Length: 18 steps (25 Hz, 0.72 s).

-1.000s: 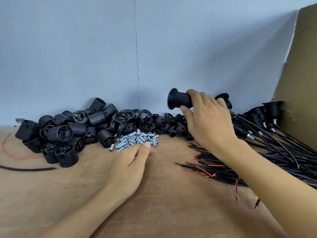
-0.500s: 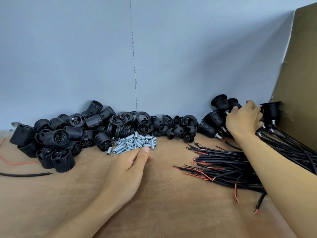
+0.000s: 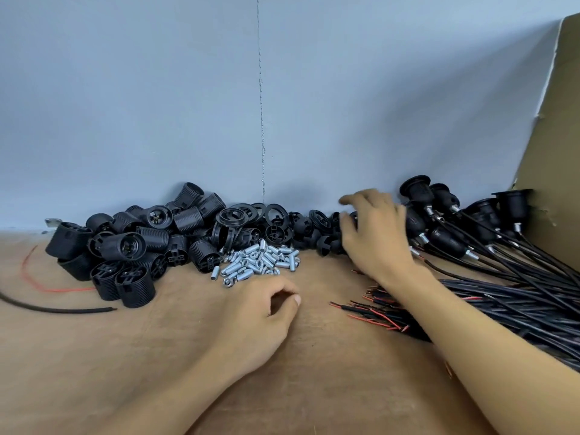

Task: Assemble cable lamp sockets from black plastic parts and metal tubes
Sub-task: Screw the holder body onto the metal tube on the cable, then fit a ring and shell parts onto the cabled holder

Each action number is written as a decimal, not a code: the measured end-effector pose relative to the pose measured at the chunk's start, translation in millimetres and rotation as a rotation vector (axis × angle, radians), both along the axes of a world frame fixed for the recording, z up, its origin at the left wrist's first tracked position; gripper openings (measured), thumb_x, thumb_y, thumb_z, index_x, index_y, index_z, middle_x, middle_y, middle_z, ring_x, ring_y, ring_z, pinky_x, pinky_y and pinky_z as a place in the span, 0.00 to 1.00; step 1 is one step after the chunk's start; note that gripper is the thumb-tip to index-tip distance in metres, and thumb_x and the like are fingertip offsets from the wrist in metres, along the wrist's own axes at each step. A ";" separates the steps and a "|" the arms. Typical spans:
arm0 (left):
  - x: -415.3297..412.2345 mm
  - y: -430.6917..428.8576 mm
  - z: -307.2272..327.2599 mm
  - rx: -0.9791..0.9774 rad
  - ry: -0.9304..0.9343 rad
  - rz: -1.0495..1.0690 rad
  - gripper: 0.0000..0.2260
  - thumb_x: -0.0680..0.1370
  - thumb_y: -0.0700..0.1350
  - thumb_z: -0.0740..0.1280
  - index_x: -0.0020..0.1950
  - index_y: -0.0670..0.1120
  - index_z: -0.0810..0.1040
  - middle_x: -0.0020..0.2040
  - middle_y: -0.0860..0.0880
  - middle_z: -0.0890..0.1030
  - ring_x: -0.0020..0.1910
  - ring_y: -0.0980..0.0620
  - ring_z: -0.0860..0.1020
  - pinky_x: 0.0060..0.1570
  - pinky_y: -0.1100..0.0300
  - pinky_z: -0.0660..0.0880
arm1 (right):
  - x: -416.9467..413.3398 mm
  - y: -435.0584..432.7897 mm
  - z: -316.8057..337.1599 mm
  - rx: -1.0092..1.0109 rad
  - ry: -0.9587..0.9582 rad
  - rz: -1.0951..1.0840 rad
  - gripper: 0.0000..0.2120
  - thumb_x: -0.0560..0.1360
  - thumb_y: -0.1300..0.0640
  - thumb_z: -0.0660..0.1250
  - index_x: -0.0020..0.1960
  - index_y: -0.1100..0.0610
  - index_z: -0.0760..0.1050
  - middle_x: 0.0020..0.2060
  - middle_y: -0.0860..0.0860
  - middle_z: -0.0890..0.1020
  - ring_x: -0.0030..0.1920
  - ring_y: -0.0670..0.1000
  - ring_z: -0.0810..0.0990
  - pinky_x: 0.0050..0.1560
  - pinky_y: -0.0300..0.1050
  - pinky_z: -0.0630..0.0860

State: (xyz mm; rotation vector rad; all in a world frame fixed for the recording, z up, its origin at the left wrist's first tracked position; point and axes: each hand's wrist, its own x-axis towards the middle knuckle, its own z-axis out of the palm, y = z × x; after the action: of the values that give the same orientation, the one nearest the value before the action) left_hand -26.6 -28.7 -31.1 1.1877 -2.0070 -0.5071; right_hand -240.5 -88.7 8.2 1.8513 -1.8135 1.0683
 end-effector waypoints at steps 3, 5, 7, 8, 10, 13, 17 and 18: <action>-0.9 -2.4 -2.9 -0.034 -0.022 -0.015 0.05 0.78 0.44 0.71 0.46 0.55 0.84 0.43 0.63 0.81 0.49 0.65 0.76 0.48 0.73 0.69 | 37.3 6.0 -10.8 0.086 0.049 0.156 0.11 0.79 0.55 0.64 0.59 0.52 0.80 0.55 0.50 0.81 0.60 0.54 0.75 0.59 0.51 0.63; -1.3 -4.1 -5.9 -0.068 -0.044 -0.021 0.07 0.76 0.41 0.71 0.45 0.53 0.84 0.42 0.62 0.81 0.48 0.63 0.77 0.48 0.71 0.70 | 55.7 7.9 -16.9 0.140 0.085 0.209 0.11 0.79 0.54 0.63 0.58 0.51 0.80 0.54 0.48 0.81 0.59 0.52 0.75 0.58 0.50 0.64; -0.2 -5.4 -7.6 -0.091 -0.060 0.009 0.09 0.73 0.38 0.69 0.42 0.53 0.82 0.39 0.61 0.80 0.46 0.61 0.76 0.45 0.71 0.69 | 69.3 7.4 -21.3 0.203 0.093 0.214 0.11 0.79 0.54 0.62 0.58 0.51 0.80 0.53 0.48 0.81 0.57 0.52 0.77 0.58 0.50 0.67; 1.0 -6.4 -8.5 -0.095 -0.060 0.040 0.10 0.72 0.38 0.68 0.40 0.54 0.81 0.37 0.62 0.79 0.44 0.61 0.75 0.42 0.70 0.68 | 74.0 6.0 -22.3 0.238 0.074 0.212 0.11 0.79 0.54 0.62 0.58 0.51 0.80 0.53 0.48 0.80 0.56 0.53 0.78 0.57 0.50 0.69; 2.0 -8.3 -9.9 -0.081 -0.049 0.097 0.11 0.71 0.38 0.67 0.39 0.54 0.80 0.35 0.61 0.78 0.42 0.61 0.75 0.39 0.70 0.67 | 79.1 2.3 -22.5 0.296 0.016 0.200 0.11 0.79 0.54 0.61 0.58 0.50 0.79 0.53 0.49 0.80 0.54 0.54 0.79 0.56 0.50 0.72; 3.1 -7.5 -9.8 -0.048 0.018 0.130 0.11 0.70 0.37 0.66 0.39 0.53 0.79 0.36 0.57 0.76 0.39 0.61 0.75 0.36 0.69 0.69 | 86.6 -4.0 -23.9 0.325 -0.032 0.182 0.12 0.79 0.52 0.62 0.61 0.50 0.78 0.53 0.49 0.79 0.54 0.53 0.78 0.55 0.49 0.73; 13.5 -9.4 -6.9 -0.070 0.015 0.177 0.13 0.69 0.35 0.64 0.42 0.54 0.70 0.41 0.56 0.70 0.43 0.57 0.71 0.42 0.60 0.69 | 94.5 -13.2 -26.3 0.332 -0.063 0.145 0.11 0.78 0.50 0.63 0.59 0.49 0.77 0.51 0.48 0.80 0.53 0.53 0.79 0.51 0.49 0.74; 17.5 -11.4 -6.1 -0.066 0.010 0.186 0.13 0.69 0.34 0.64 0.41 0.54 0.69 0.40 0.55 0.70 0.41 0.56 0.71 0.41 0.59 0.68 | 95.3 -15.8 -26.8 0.326 -0.074 0.130 0.10 0.78 0.50 0.63 0.58 0.49 0.76 0.50 0.48 0.80 0.52 0.54 0.79 0.49 0.48 0.74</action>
State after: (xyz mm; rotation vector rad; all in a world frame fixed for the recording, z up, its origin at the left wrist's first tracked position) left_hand -9.2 -40.0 -37.2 1.3126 -1.8671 -0.3510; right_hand -145.1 -104.5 -18.6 2.1676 -2.0337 0.9381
